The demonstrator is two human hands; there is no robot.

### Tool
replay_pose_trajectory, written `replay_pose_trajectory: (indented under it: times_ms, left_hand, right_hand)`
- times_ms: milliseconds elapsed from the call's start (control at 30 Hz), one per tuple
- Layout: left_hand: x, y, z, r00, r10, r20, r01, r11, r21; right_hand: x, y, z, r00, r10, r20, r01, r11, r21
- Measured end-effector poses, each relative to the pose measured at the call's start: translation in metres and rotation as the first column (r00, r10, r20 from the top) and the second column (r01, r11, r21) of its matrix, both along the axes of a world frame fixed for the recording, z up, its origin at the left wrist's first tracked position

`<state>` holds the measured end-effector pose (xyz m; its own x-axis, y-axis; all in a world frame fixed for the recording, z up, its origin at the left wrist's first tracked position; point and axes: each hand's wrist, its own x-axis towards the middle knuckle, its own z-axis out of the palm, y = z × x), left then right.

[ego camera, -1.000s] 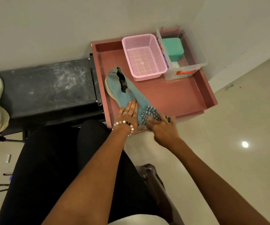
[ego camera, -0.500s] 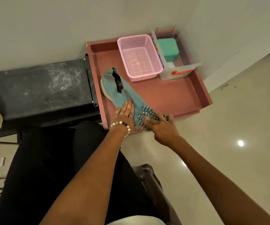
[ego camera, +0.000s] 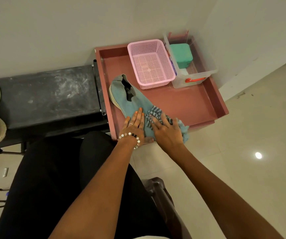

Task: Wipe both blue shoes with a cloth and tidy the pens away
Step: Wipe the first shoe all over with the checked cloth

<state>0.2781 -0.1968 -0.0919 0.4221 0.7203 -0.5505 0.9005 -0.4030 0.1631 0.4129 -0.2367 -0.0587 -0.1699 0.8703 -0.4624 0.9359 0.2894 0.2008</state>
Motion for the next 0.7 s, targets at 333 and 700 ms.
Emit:
replay_pose_trajectory:
  times_ms: [333,700]
  left_hand:
    - [0.003,0.001,0.002,0.999,0.015,-0.041,-0.017,0.998,-0.053]
    - [-0.001,0.002,0.004,1.000,0.002,-0.029,-0.004,0.998,-0.058]
  right_hand:
    - [-0.005,0.037,-0.011,0.994,0.071,0.080,-0.080,0.989,0.121]
    - [-0.013,0.043,-0.001,1.000,0.027,-0.011,-0.026,0.995,0.091]
